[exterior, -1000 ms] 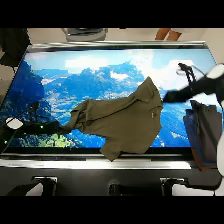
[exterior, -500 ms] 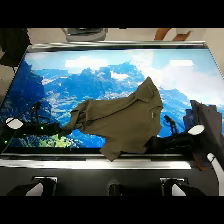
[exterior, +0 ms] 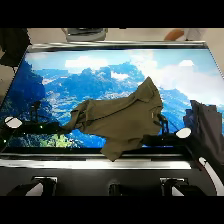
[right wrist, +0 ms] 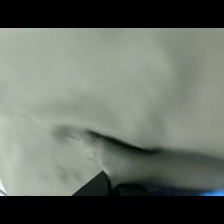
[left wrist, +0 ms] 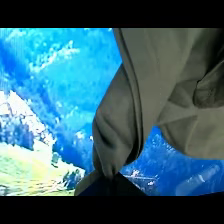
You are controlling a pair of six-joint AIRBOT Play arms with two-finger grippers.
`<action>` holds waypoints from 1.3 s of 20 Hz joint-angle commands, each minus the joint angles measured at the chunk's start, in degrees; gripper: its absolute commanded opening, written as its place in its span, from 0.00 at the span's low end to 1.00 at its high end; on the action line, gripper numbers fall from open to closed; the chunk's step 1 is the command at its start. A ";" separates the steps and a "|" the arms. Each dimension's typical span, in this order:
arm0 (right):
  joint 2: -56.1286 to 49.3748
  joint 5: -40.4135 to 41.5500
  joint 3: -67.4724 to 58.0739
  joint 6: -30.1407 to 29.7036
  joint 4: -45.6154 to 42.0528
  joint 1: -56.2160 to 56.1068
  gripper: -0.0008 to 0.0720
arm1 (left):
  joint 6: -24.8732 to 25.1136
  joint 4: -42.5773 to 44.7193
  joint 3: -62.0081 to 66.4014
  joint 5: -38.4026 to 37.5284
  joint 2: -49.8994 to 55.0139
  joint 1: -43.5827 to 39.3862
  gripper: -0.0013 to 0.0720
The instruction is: Fold the shirts.
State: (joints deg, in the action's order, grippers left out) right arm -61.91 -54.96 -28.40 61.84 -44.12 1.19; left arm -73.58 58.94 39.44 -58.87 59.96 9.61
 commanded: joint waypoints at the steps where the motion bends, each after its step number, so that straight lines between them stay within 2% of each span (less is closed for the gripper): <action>1: 3.04 -5.62 -12.85 -5.73 -8.09 -0.72 0.07 | 0.31 -0.09 6.67 -1.73 -2.47 0.04 0.05; 3: 7.45 -8.02 -28.24 -5.68 -20.92 -0.72 0.07 | 0.31 -0.04 17.33 0.07 -7.76 0.07 0.05; 5: 12.83 -4.79 -46.10 -5.46 -34.88 -0.72 0.07 | -0.52 0.13 30.36 6.08 -13.42 0.09 0.05; 6: 15.32 -1.73 -53.70 -4.35 -40.19 -0.72 0.08 | -3.69 1.49 37.20 9.55 -15.87 0.09 0.05; 8: 20.17 3.54 -66.01 -0.96 -46.01 -0.72 0.07 | -14.95 8.26 49.16 12.72 -19.50 0.07 0.05; 9: 22.40 3.82 -70.05 0.42 -46.38 -0.74 0.07 | -18.03 10.62 53.33 12.52 -20.90 0.07 0.05; 10: 24.35 3.37 -72.00 1.99 -46.23 -0.74 0.07 | -18.93 10.97 55.95 12.39 -22.53 0.07 0.05; 15: 28.30 -0.76 -72.52 3.56 -46.36 -0.74 0.07 | -18.99 10.58 56.76 9.90 -27.41 0.04 0.05; 18: 26.64 -1.70 -72.52 3.54 -46.51 -0.74 0.07 | -16.28 11.06 56.72 6.05 -26.14 0.07 0.05; 20: 23.63 -8.11 -72.52 3.54 -46.93 -0.74 0.07 | -16.44 12.92 55.12 0.20 -24.11 0.07 0.05; 23: 13.62 -25.16 -69.42 3.30 -48.11 -0.72 0.08 | -16.46 13.11 44.35 -7.02 -20.31 -0.02 0.05; 24: 9.94 -26.14 -66.29 3.28 -48.30 -0.72 0.08 | -16.44 13.11 38.91 -7.61 -18.91 -0.04 0.05; 25: 6.08 -22.97 -62.05 3.32 -47.80 -0.74 0.08 | -16.41 13.11 32.41 -6.54 -16.98 -0.04 0.06; 26: 2.16 -16.46 -57.99 3.39 -46.56 -0.74 0.08 | -16.41 13.07 26.84 -3.96 -14.75 -0.07 0.06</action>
State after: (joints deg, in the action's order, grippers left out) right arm -50.87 -72.88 -93.71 65.17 -91.18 0.43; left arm -90.13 71.35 78.74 -62.35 41.06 9.58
